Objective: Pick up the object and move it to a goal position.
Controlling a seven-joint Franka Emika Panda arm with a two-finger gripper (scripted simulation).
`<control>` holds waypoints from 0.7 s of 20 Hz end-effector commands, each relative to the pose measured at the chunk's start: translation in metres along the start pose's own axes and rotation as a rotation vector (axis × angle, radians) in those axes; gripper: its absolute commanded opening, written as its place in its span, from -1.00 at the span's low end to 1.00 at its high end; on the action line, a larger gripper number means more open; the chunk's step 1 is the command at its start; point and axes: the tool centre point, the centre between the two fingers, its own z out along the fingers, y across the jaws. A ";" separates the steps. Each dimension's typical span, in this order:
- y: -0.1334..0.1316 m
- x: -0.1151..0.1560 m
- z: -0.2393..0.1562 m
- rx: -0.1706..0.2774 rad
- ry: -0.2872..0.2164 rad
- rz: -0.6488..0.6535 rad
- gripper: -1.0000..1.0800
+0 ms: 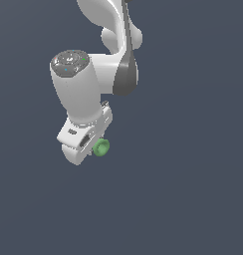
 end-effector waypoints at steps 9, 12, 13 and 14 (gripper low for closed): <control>0.015 -0.005 -0.113 0.001 0.001 0.000 -1.00; 0.019 -0.006 -0.138 0.001 0.000 0.000 -1.00; 0.020 -0.006 -0.145 0.001 0.000 0.001 -1.00; 0.021 -0.006 -0.152 0.001 0.000 0.001 -1.00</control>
